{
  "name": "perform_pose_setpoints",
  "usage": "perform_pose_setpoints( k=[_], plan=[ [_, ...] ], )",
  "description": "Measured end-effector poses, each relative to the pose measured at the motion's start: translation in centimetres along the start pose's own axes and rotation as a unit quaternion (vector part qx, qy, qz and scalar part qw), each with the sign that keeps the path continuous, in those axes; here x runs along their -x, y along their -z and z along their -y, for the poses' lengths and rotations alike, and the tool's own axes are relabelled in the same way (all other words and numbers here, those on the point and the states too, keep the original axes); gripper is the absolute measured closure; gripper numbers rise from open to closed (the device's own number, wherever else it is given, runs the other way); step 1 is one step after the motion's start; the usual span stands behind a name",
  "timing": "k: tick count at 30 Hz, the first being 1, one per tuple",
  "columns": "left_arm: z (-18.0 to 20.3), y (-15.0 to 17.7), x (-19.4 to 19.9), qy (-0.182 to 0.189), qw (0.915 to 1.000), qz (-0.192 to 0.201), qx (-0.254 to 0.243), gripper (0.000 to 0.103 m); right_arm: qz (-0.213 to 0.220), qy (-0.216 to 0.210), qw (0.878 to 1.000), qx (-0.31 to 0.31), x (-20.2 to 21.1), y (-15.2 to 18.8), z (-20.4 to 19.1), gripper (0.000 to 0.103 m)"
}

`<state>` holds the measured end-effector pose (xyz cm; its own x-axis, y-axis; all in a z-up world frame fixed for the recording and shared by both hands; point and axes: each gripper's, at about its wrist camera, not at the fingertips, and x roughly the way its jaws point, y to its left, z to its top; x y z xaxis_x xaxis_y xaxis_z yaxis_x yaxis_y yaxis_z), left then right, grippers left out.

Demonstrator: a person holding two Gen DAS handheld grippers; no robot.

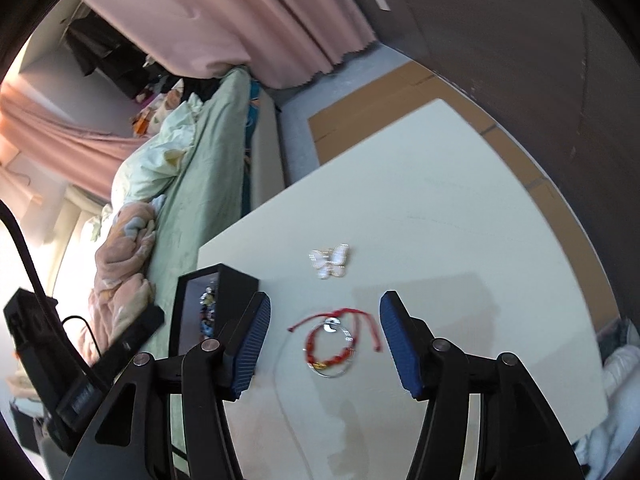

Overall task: Organize jewelry
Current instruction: 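Open the right tool to release the bead bracelet into the box, then grasp the silver bangle with the left tool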

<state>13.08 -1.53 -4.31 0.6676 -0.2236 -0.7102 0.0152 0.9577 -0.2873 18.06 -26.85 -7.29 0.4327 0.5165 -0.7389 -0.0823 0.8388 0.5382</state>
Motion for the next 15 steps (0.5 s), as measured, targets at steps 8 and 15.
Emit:
perform_pose_setpoints(
  k=[8, 15],
  plan=[
    [3.3, 2.0, -2.0, 0.009, 0.9975, -0.039, -0.058, 0.035, -0.020, 0.004, 0.999, -0.024, 1.1, 0.1, 2.9, 0.045],
    [5.2, 3.8, -4.3, 0.010, 0.9919, -0.081, -0.097, 0.049, -0.021, 0.004, 0.999, -0.048, 2.2, 0.2, 5.0, 0.045]
  ],
)
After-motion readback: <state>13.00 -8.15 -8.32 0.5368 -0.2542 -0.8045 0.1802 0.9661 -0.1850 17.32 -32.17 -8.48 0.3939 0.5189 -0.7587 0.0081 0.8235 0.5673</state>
